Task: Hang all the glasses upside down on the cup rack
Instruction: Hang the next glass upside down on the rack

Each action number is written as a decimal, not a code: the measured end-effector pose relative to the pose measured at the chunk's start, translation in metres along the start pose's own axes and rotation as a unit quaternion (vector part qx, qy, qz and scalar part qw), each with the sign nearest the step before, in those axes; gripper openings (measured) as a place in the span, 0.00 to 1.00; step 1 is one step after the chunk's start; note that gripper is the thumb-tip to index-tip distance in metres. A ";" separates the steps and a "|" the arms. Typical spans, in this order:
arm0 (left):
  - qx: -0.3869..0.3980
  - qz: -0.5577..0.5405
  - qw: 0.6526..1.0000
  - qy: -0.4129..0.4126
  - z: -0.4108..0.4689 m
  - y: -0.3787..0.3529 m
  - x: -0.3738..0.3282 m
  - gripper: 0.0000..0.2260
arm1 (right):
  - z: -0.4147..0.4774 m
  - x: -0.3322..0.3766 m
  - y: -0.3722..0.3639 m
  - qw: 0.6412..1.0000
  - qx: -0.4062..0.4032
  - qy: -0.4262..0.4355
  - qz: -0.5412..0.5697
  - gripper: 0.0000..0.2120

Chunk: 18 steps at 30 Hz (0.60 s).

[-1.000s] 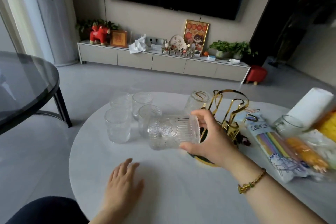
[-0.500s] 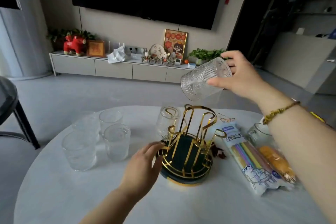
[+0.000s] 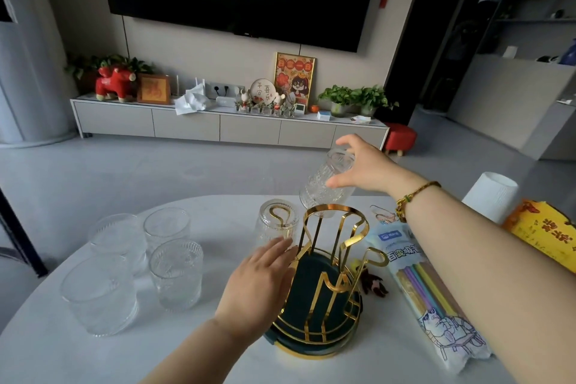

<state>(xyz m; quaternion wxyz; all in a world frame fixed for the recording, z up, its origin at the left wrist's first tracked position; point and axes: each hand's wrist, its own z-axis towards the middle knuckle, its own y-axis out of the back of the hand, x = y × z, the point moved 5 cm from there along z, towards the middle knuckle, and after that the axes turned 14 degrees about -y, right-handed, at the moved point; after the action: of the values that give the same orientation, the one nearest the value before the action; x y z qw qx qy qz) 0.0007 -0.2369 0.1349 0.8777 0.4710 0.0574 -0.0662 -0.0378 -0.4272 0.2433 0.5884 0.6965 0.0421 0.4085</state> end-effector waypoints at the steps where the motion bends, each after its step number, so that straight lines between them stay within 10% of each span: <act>1: 0.000 0.030 0.999 -0.018 -0.001 0.000 -0.001 0.15 | 0.003 0.000 -0.003 1.000 0.004 -0.002 -0.007 0.37; 18: 0.007 0.066 0.996 -0.056 -0.007 -0.007 0.007 0.26 | 0.027 -0.003 -0.063 0.961 0.158 0.009 -0.228 0.39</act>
<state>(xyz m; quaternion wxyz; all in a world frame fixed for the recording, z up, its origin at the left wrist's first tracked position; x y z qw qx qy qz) 0.0059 -0.2354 0.1245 0.8786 0.4758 -0.0233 -0.0343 0.0036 -0.4311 0.1890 0.5483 0.7489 0.2685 0.2579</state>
